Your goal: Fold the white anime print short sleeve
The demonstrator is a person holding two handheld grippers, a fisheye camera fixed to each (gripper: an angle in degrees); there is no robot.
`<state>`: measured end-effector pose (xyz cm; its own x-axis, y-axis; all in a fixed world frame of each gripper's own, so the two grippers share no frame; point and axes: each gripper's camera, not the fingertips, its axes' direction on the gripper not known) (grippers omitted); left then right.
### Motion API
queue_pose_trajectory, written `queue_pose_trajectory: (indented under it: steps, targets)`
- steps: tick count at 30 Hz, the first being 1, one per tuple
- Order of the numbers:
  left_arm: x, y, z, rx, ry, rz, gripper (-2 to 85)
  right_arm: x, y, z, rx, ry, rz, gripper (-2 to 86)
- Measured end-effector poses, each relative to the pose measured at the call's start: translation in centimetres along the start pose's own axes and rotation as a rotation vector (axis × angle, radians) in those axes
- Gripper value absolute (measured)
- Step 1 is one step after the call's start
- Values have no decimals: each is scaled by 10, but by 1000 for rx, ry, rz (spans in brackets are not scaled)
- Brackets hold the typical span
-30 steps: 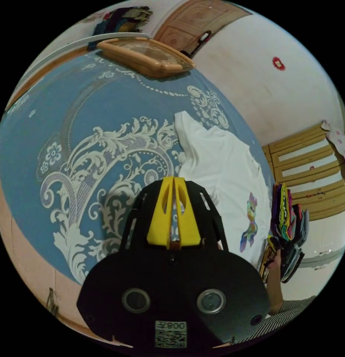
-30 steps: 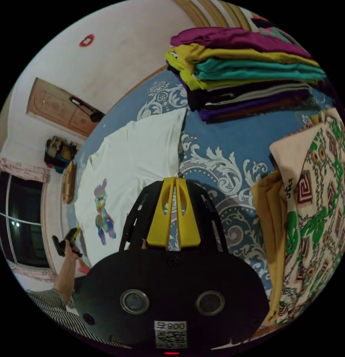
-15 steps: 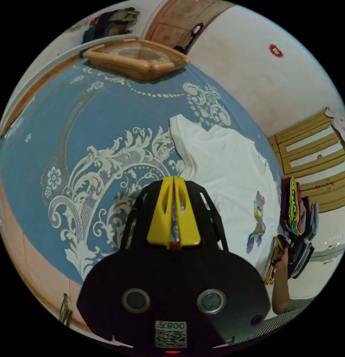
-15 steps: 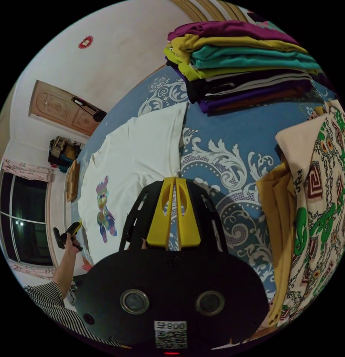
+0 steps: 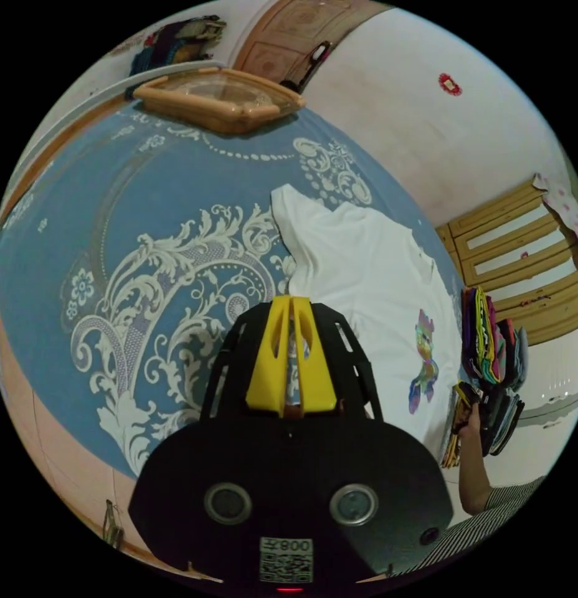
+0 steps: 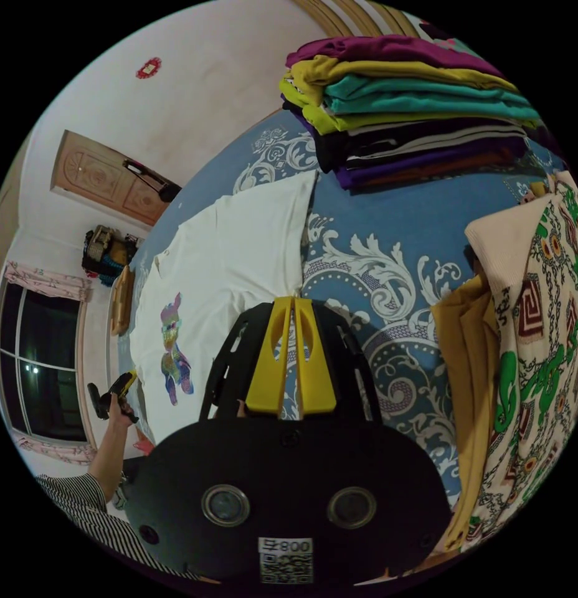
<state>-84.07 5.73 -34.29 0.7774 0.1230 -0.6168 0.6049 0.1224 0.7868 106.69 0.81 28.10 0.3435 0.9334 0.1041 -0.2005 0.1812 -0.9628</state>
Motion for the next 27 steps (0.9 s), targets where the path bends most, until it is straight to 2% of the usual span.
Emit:
queue_pose_trajectory:
  steps: [4, 9, 14, 16, 20, 27]
  targets:
    - [26, 33, 11, 101, -5, 59, 6, 10, 8, -1, 25, -23, 11, 4]
    - [34, 66, 103, -35, -123, -15, 5, 15, 13, -2, 22, -21, 13, 4]
    - [51, 104, 140, 70, -24, -65, 8, 21, 19, -2, 29, -37, 12, 4]
    - [71, 116, 155, 95, 42, -13, 10, 23, 24, -1, 47, -49, 19, 4]
    - [161, 133, 214, 90, 197, 220, 15, 26, 32, -1, 77, -69, 44, 5]
    - [387, 180, 376, -134, 461, 681, 50, 23, 45, -9, 165, -90, 5, 10]
